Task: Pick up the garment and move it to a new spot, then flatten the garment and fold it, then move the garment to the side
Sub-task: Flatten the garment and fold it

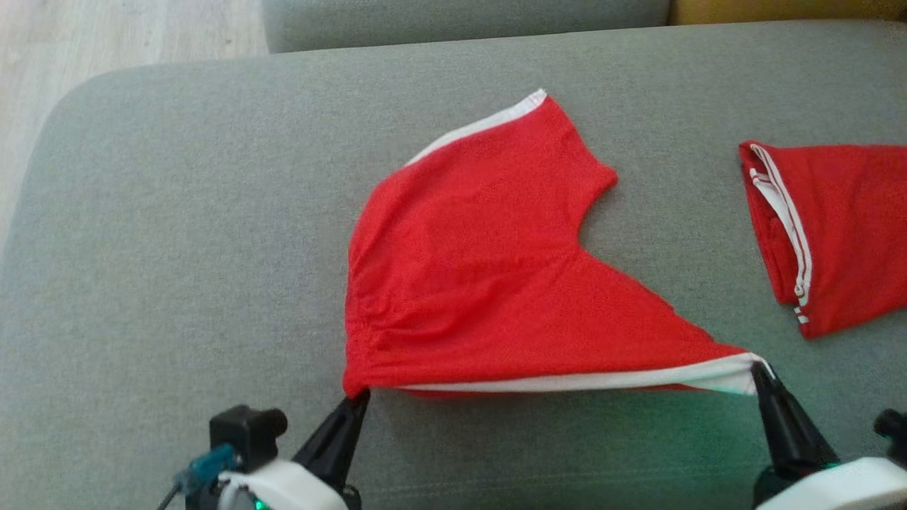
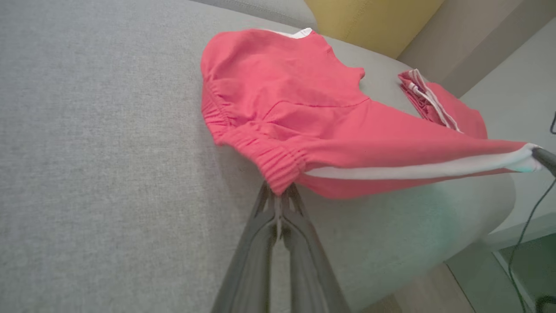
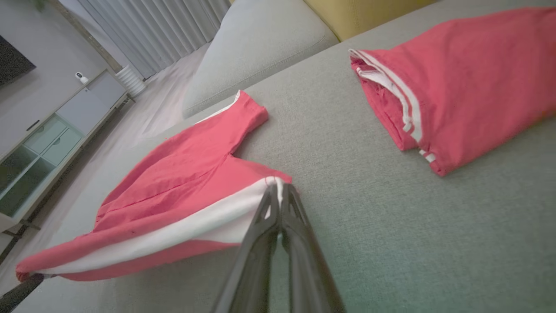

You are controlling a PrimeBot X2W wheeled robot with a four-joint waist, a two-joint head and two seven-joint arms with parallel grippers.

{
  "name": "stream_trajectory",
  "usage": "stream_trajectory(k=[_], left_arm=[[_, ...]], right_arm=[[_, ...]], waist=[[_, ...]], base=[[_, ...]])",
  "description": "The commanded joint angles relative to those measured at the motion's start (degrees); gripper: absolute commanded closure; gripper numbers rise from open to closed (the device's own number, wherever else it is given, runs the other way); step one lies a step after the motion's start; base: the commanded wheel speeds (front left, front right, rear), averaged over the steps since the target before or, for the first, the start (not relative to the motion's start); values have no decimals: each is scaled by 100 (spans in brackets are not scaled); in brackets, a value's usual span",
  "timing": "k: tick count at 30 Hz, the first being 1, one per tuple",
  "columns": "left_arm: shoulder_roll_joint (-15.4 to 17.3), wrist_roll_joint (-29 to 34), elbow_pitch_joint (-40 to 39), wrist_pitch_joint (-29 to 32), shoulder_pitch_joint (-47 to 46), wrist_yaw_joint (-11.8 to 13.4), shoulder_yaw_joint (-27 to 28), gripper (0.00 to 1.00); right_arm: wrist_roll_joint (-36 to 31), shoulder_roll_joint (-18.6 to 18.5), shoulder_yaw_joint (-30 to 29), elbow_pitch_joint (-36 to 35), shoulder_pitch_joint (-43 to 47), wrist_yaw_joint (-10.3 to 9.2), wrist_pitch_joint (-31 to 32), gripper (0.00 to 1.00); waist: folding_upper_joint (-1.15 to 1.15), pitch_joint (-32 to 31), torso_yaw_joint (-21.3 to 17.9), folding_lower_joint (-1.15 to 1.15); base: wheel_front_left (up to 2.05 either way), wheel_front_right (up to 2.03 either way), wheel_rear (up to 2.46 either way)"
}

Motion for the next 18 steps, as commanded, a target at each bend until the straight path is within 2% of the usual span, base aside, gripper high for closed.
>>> stream_trajectory(k=[1,3,7,12,18], left_arm=[[141,-19,-462,72,-82,108,171,100],[275,-4,-1139,334,213,325,157,100],[388,-20,-1567,528,196,384,196,100],[460,-118,-1485,770,-375,170,246,100],[369,-404,-969,1020,-1390,-240,320,100]], right_arm=[[-83,-31,-17,-412,-57,22,136,100],[-192,76,-192,-903,149,22,483,100],[-333,130,-383,-1175,-8,22,719,100],[-419,89,-471,-961,-879,22,927,100],[-428,-189,-373,-130,-2517,22,1084,100]], waist=[[0,-1,-18,1],[0,32,-30,1],[0,160,40,1],[0,490,227,1],[0,1064,537,1]], base=[[0,0,0],[0,0,0],[0,0,0],[0,0,0],[0,0,0]])
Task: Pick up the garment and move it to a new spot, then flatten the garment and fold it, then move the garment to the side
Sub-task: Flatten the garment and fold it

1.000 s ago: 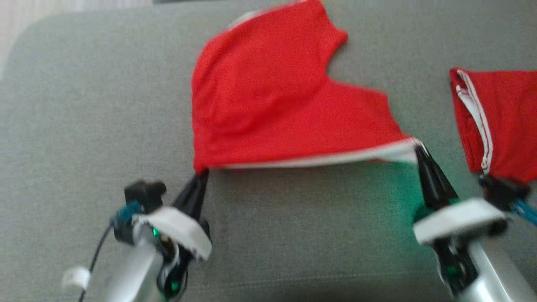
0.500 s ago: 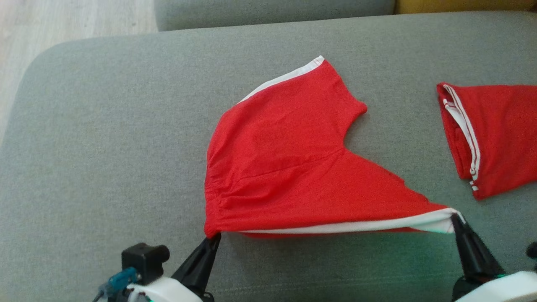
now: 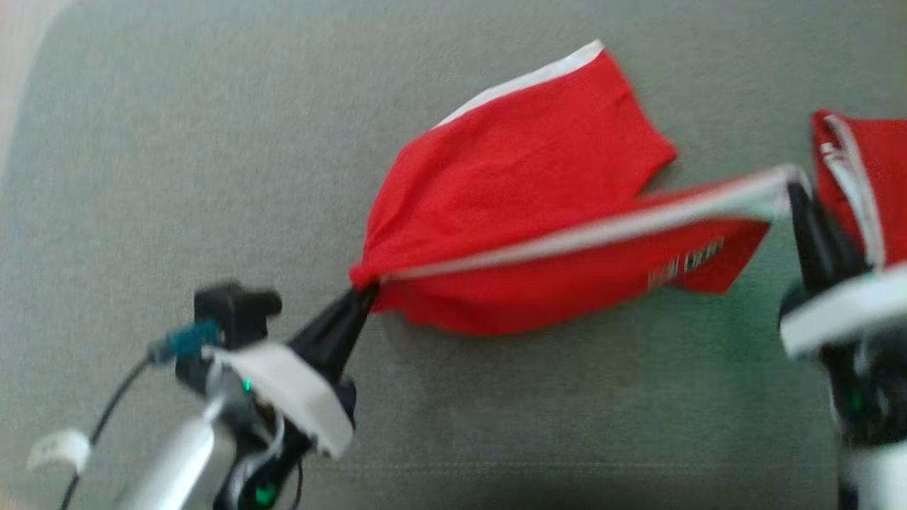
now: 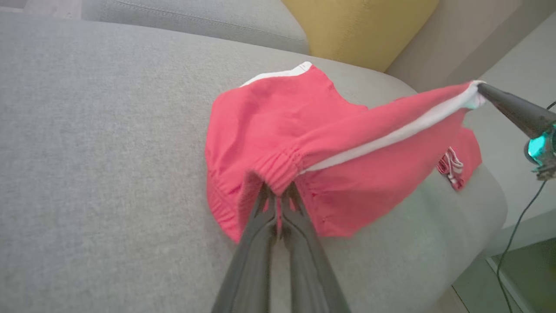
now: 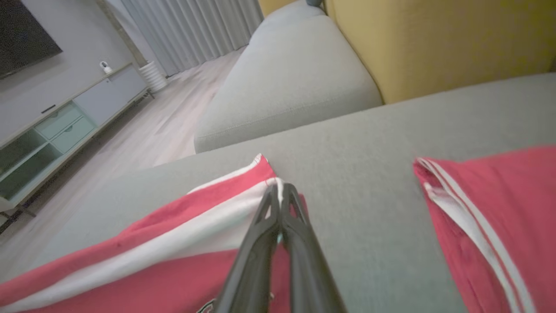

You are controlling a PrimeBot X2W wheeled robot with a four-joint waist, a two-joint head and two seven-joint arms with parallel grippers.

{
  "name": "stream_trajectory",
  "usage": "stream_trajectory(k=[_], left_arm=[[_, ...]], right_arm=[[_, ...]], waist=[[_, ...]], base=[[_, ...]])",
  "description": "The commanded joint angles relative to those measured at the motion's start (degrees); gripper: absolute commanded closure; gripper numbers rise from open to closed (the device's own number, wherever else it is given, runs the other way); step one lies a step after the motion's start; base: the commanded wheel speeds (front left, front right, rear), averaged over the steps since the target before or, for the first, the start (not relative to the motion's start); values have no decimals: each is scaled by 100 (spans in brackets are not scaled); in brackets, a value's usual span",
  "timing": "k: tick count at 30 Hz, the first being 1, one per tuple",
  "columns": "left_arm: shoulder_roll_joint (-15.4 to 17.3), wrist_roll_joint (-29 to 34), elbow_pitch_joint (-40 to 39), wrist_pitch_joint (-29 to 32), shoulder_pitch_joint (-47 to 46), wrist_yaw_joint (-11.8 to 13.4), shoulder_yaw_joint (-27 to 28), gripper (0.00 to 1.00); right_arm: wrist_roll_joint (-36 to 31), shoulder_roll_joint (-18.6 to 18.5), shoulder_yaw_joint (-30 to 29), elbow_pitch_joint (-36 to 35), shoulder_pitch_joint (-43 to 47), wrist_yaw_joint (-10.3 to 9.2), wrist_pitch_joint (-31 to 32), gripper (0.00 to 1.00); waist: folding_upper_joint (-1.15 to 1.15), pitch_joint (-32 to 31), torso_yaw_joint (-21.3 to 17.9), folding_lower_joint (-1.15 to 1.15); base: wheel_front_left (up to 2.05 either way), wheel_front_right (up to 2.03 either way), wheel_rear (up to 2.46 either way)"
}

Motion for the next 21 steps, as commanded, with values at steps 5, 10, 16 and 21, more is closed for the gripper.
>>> stream_trajectory(k=[5,10,16,21], left_arm=[[-66,-117,369,0,-1078,-280,355,100],[-253,-258,1004,-37,-1730,-452,393,100],[-526,-455,1788,-159,-2280,-642,302,100],[-735,-603,2349,-260,-2614,-751,84,86]], right_arm=[[68,-442,358,821,-1592,22,-50,100],[180,-690,778,1980,-2803,22,-349,100],[314,-840,1362,3344,-3758,22,-926,100],[506,-863,1797,4273,-4195,22,-1352,65]], waist=[[0,633,410,0],[0,862,572,0],[0,1031,735,0],[0,1103,791,0]], base=[[0,0,0],[0,0,0],[0,0,0],[0,0,0]])
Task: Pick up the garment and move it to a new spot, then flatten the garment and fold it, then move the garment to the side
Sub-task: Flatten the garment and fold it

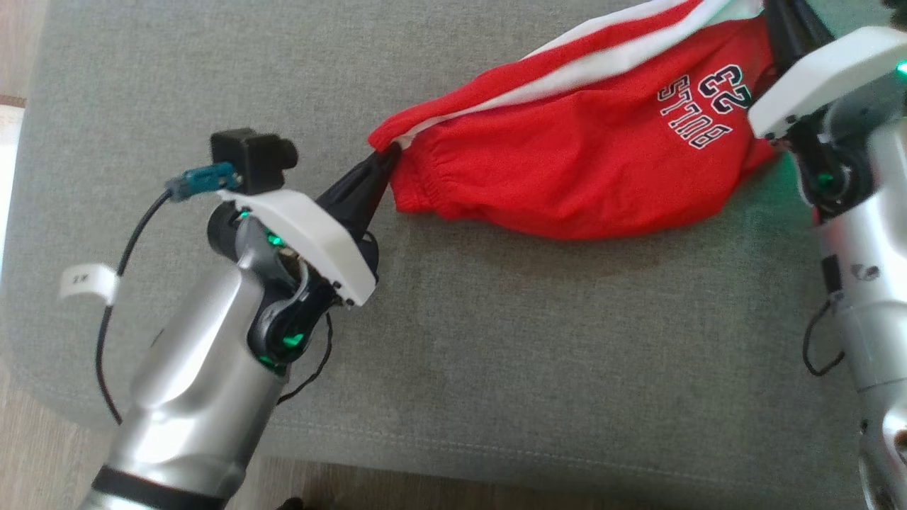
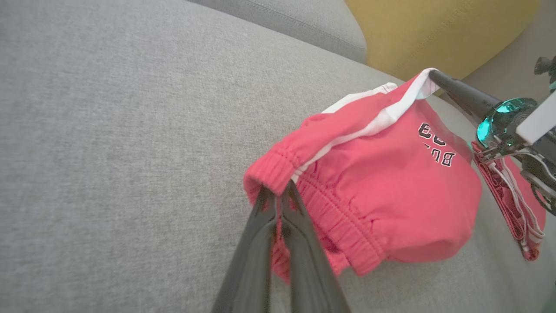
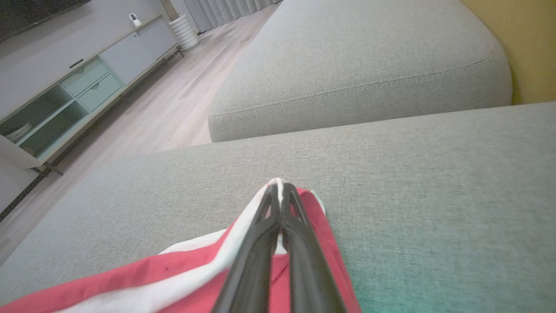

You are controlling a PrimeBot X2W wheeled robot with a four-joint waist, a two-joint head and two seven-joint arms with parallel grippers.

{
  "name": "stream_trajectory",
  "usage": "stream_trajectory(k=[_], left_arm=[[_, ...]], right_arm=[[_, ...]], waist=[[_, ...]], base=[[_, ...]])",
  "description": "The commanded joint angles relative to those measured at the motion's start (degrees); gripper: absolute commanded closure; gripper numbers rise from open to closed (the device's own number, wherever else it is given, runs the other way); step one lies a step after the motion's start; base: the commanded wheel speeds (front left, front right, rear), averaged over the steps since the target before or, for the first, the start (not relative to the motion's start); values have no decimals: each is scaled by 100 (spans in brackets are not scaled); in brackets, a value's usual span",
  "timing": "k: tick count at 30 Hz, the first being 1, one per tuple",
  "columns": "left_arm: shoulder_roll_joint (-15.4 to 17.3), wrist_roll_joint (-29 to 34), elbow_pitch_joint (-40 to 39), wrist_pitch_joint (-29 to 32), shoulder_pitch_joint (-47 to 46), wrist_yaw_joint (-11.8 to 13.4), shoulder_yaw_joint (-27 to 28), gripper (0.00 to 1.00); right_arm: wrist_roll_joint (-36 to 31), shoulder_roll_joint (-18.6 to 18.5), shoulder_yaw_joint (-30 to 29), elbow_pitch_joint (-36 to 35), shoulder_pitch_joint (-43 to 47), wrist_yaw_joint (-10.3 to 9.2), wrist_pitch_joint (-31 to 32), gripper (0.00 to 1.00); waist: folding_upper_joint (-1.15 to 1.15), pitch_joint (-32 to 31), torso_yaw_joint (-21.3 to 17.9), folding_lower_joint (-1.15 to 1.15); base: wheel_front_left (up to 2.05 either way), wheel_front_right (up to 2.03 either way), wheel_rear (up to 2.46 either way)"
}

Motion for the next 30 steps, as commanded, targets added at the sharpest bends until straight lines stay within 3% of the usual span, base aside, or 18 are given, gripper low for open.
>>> stream_trajectory(k=[1,2,3,9,16,23,30], left_arm=[[67,-79,16,-103,-277,-46,100,57],[67,-79,16,-103,-277,-46,100,57],[45,-92,86,-164,-303,-54,74,0],[-12,-20,333,-766,-99,29,119,0],[113,589,-121,-1911,531,734,348,0],[430,1502,-973,-2180,1009,1507,726,0],[675,2074,-1473,-2192,1554,1737,941,0]], right_arm=[[107,-11,274,75,-218,22,-239,29],[107,-11,274,75,-218,22,-239,29],[150,-7,368,154,-247,22,-374,0],[357,-65,821,211,-9,22,-1379,0],[-17,-261,709,-443,815,22,-2205,0],[-786,-120,-20,-1702,2077,22,-2174,0],[-1367,306,-502,-3042,3344,22,-1542,0]], waist=[[0,25,8,-1],[0,25,8,-1],[0,24,1,-1],[0,-131,-112,-1],[0,-472,-349,-1],[0,-827,-638,-1],[0,-1110,-923,-1]], base=[[0,0,0],[0,0,0],[0,0,0],[0,0,0],[0,0,0],[0,0,0],[0,0,0]])
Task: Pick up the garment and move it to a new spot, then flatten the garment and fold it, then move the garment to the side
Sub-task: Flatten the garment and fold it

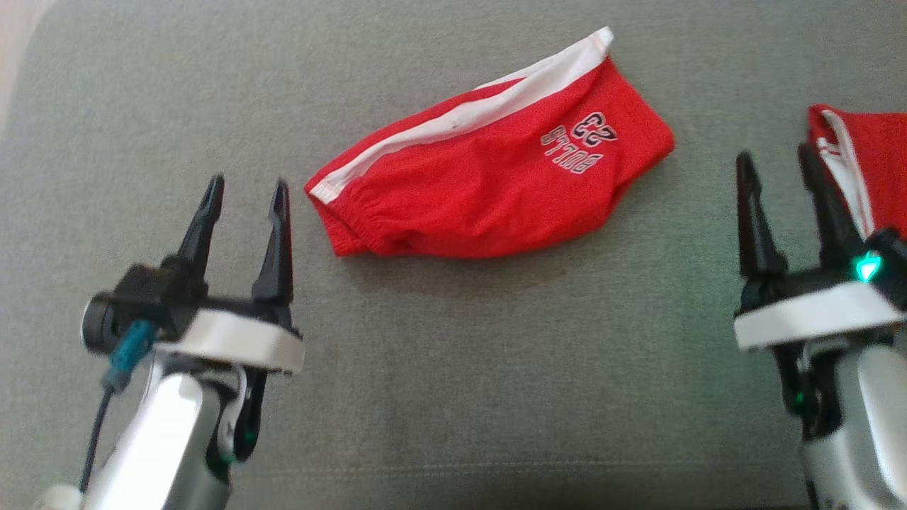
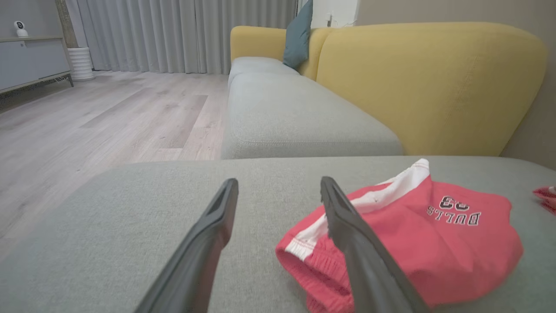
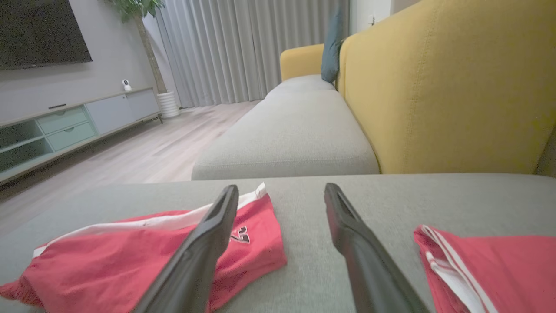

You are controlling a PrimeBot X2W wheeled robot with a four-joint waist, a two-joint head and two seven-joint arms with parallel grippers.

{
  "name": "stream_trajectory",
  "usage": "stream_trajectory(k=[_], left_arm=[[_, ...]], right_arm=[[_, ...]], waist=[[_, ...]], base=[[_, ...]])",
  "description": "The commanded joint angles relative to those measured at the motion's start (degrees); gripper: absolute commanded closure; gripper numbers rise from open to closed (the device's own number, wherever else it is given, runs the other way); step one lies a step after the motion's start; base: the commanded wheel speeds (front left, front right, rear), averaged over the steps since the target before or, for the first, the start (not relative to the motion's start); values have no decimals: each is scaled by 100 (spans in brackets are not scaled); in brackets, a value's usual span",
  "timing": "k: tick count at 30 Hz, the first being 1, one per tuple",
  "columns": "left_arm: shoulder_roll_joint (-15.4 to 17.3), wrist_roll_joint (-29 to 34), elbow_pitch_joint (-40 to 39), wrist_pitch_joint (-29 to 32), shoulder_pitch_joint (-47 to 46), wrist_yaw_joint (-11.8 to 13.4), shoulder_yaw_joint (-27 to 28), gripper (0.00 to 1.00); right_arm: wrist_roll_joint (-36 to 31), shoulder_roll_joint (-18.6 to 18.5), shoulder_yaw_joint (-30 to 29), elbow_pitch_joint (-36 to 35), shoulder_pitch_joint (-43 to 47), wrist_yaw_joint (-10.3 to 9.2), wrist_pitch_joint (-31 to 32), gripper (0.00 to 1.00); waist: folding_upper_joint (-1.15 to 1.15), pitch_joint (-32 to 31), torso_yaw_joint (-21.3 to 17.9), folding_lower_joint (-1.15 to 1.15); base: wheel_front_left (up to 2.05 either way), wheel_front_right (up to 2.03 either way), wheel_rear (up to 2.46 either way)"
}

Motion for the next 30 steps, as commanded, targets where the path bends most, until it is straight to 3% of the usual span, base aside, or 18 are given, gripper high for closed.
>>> stream_trajectory(k=[1,12,30], left_arm=[[200,70,-171,-48,-29,48,262,0],[172,232,-159,-49,465,105,336,0],[77,341,-176,-50,283,12,447,0]], right_arm=[[-111,50,48,-368,124,22,113,0],[-420,342,-138,-1380,1103,22,766,0],[-326,142,-237,-1427,809,22,1046,0]], waist=[[0,-115,-120,1],[0,-258,-273,1],[0,19,-77,1]], base=[[0,0,0],[0,0,0],[0,0,0]])
